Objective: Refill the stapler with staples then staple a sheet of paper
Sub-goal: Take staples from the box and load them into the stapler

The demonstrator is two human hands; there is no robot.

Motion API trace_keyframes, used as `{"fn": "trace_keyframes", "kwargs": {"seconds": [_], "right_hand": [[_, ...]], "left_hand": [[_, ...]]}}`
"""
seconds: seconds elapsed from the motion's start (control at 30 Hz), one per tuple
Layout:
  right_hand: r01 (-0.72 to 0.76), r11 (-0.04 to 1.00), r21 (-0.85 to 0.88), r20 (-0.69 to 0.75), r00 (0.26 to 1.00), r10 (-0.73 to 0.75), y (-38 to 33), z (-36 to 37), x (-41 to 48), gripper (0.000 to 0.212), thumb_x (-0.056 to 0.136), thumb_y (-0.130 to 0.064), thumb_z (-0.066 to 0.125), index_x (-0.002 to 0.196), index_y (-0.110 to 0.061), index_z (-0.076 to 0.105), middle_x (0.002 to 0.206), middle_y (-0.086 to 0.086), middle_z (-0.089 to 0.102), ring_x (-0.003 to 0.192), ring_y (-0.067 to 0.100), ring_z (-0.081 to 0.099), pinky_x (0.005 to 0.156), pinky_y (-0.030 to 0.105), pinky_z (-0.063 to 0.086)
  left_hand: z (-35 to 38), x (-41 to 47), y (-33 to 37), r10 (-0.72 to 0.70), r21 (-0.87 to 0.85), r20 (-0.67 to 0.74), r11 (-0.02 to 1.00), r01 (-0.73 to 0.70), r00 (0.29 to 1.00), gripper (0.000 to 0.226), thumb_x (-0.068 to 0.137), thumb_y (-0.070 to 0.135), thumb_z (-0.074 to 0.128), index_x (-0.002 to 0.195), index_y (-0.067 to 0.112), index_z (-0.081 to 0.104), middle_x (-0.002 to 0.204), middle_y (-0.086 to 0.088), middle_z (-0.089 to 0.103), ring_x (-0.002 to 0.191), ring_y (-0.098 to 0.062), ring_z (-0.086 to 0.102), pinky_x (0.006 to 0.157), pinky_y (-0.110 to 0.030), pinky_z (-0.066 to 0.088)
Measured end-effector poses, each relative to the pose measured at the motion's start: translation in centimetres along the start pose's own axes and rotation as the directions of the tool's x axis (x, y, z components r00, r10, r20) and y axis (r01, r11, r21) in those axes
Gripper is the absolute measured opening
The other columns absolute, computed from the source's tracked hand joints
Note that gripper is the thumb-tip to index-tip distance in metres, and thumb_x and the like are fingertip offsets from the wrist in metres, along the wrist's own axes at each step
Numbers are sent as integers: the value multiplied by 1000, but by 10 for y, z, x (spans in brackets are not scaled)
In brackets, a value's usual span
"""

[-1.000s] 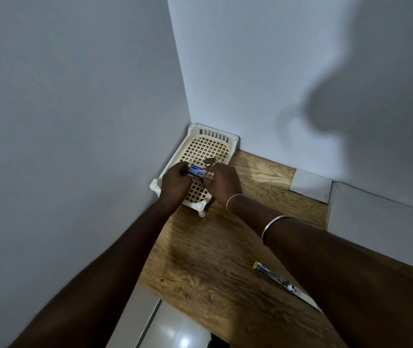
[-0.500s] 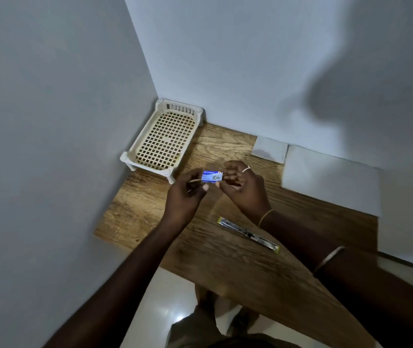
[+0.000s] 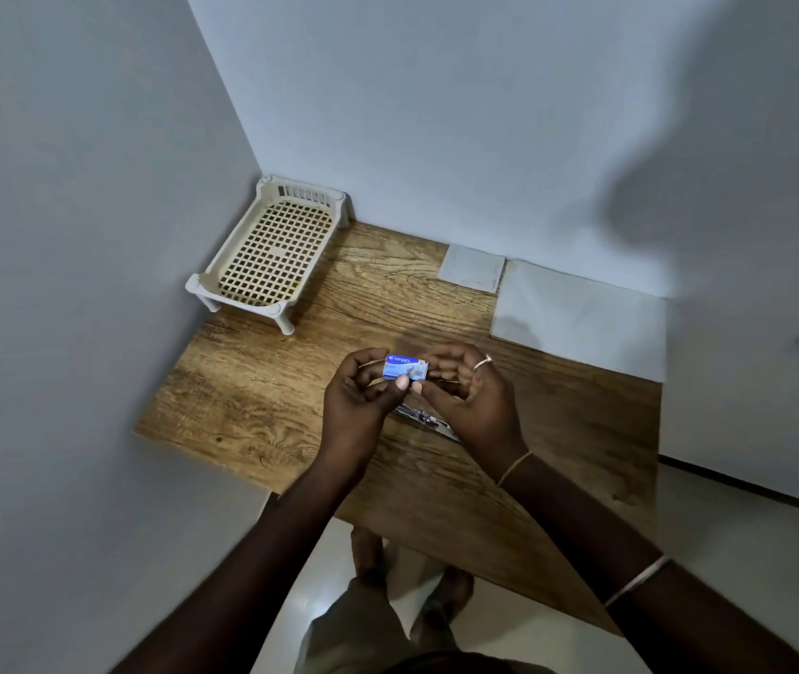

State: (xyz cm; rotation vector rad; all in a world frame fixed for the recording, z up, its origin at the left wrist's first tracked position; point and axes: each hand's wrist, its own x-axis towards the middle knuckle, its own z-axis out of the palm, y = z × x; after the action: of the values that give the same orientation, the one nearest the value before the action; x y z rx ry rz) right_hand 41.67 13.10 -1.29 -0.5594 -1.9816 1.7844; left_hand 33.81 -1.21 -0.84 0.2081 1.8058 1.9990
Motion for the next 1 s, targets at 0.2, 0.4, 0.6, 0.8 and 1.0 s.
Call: {"fn": "trace_keyframes", "kwargs": {"seconds": [0.2,0.4,0.6,0.8,1.0], "right_hand": [[38,971,-234,-11,999,-41,9,1,-33,37,77,-27,86,108,-28,68,98,-15,76,88,-1,72,79,24,59],[-35,903,-428,-31,999,24,31,14,-76,34,75,-44,76,106,-31,69,91,-14,75,82,-2,69,75,22,54],[-39,817,-576,-6,999,44,60,36,-91,29,82,-33,75,109,-26,67,100,-5,74,93,15,69,81,35,54],[-73,820,-567,-100,995,19,69,50,-97,30,81,-28,79,107,-25,66,102,-6,73,95,15,68,83,35,54],[-132,863,-488,-155,986,64,70,58,-97,36,79,-26,81,112,-23,66,106,-10,74,99,8,70,87,35,56]], "left_hand": [[-18,-20,-13,125,308,44,942,-132,991,32,82,14,83,109,22,68,104,4,77,95,-14,73,82,-24,56],[-48,-45,-36,78,572,121,809,-134,990,30,73,36,81,101,37,70,97,18,76,91,-2,71,81,-27,56],[-70,-37,-56,74,815,233,529,-236,970,42,73,44,79,109,24,72,106,5,75,97,-18,70,87,-40,54],[-72,-27,-58,53,809,303,513,-286,951,43,76,33,84,114,17,74,113,-2,74,106,-21,67,91,-33,51],[-77,-27,-57,18,738,236,647,-191,972,46,74,21,87,116,13,72,113,-3,73,104,-16,66,87,-17,41]]}}
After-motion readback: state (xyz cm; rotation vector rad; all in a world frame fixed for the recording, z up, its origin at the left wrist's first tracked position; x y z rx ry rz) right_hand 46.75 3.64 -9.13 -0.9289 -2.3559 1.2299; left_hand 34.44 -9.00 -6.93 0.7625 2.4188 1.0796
